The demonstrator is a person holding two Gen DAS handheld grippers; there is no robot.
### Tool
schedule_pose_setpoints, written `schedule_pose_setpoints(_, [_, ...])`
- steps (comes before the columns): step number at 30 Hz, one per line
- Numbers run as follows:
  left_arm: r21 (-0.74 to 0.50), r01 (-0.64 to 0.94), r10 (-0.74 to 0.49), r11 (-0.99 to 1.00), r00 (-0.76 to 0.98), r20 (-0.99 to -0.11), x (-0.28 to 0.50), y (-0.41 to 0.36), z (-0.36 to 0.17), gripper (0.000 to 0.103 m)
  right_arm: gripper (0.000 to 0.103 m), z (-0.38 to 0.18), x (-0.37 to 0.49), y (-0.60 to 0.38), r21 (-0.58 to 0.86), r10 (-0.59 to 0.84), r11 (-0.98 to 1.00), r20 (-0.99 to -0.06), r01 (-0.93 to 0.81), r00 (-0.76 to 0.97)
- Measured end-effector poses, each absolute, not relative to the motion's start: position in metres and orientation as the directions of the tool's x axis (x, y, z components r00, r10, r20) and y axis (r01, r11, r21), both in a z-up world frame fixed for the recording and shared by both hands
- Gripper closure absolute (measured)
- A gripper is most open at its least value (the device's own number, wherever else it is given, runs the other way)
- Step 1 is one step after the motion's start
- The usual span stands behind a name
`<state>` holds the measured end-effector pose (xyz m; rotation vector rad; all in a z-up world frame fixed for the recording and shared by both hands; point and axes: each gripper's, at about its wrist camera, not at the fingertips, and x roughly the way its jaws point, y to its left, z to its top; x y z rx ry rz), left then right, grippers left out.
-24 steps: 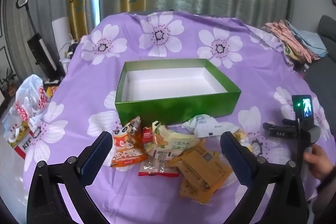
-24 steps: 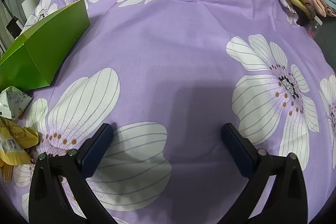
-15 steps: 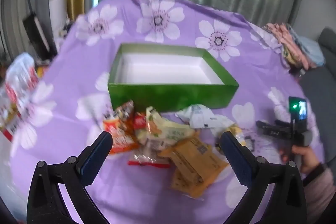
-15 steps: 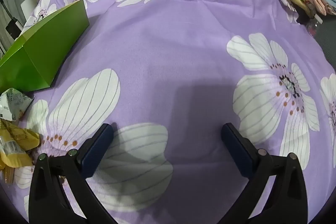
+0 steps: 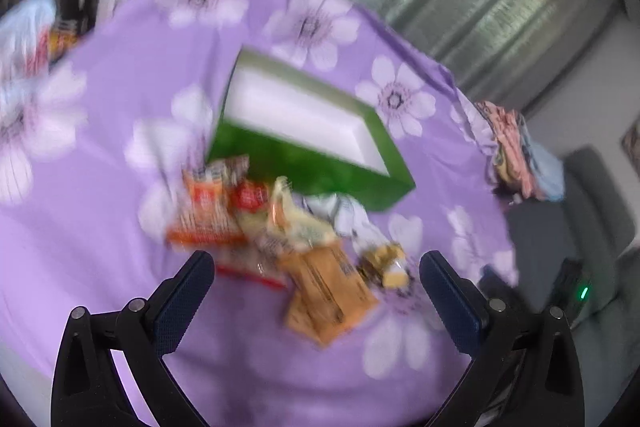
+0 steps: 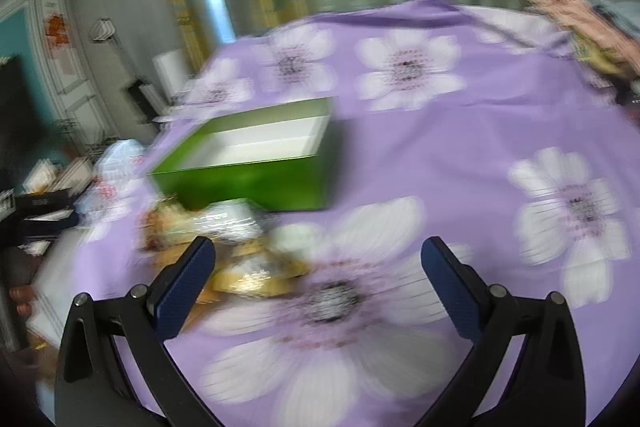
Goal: Organize snacks
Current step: 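Move the right tool toward the orange-yellow biscuit pack in the snack pile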
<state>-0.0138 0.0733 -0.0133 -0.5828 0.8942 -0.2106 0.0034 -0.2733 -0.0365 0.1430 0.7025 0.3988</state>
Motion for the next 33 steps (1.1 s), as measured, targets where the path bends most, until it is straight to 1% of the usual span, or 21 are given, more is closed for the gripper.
schedule_pose_setpoints(1, [-0.546, -0.088, -0.389, 0.833, 0.609, -0.691, -0.014, 0.073, -0.016, 0.001, 0.0, -0.037, -0.003, -0.262, 0.265, 0.423, 0.906, -0.61, -0.331, 0.67])
schedule_pose_setpoints(2, [-0.518, -0.105, -0.359, 0.849, 0.604, -0.711, -0.014, 0.07, -0.019, 0.001, 0.0, -0.04, -0.01, -0.251, 0.248, 0.414, 0.909, -0.625, -0.335, 0.662])
schedule_pose_setpoints(3, [-0.463, -0.117, -0.307, 0.879, 0.604, -0.736, -0.015, 0.065, -0.02, 0.001, 0.0, -0.04, -0.015, -0.248, 0.238, 0.409, 0.911, -0.625, -0.337, 0.665])
schedule_pose_setpoints(4, [-0.431, -0.121, -0.279, 0.894, 0.604, -0.747, -0.015, 0.061, -0.021, 0.001, 0.0, -0.041, -0.023, -0.24, 0.233, 0.415, 0.908, -0.624, -0.349, 0.663])
schedule_pose_setpoints(8, [-0.4, -0.134, -0.257, 0.906, 0.578, -0.775, -0.015, 0.051, -0.032, 0.001, 0.0, -0.046, -0.033, -0.211, 0.244, 0.475, 0.871, -0.642, -0.426, 0.603])
schedule_pose_setpoints(12, [-0.409, -0.051, -0.312, 0.911, 0.562, -0.766, -0.014, 0.042, -0.04, 0.001, 0.0, -0.053, -0.034, -0.201, 0.197, 0.462, 0.865, -0.672, -0.462, 0.578])
schedule_pose_setpoints(15, [-0.358, 0.034, -0.317, 0.933, 0.545, -0.776, -0.016, 0.031, -0.044, 0.001, 0.0, -0.056, -0.032, -0.191, 0.194, 0.48, 0.849, -0.673, -0.492, 0.563])
schedule_pose_setpoints(16, [-0.359, 0.044, -0.326, 0.932, 0.536, -0.779, -0.017, 0.029, -0.046, 0.001, 0.0, -0.057, -0.031, -0.189, 0.191, 0.482, 0.846, -0.672, -0.497, 0.562])
schedule_pose_setpoints(18, [-0.375, 0.039, -0.334, 0.926, 0.547, -0.768, -0.018, 0.029, -0.047, 0.001, 0.0, -0.059, -0.03, -0.186, 0.19, 0.491, 0.839, -0.669, -0.51, 0.558])
schedule_pose_setpoints(20, [-0.358, 0.039, -0.318, 0.933, 0.559, -0.766, -0.018, 0.026, -0.047, 0.001, 0.0, -0.062, -0.029, -0.183, 0.202, 0.507, 0.829, -0.665, -0.522, 0.548])
schedule_pose_setpoints(24, [-0.387, 0.055, -0.35, 0.921, 0.553, -0.756, -0.014, 0.023, -0.055, 0.001, 0.001, -0.072, -0.024, -0.175, 0.209, 0.522, 0.815, -0.67, -0.541, 0.527])
schedule_pose_setpoints(33, [-0.386, 0.105, -0.379, 0.916, 0.54, -0.752, -0.001, 0.002, -0.065, 0.001, 0.005, -0.085, -0.011, -0.157, 0.219, 0.539, 0.795, -0.682, -0.566, 0.493])
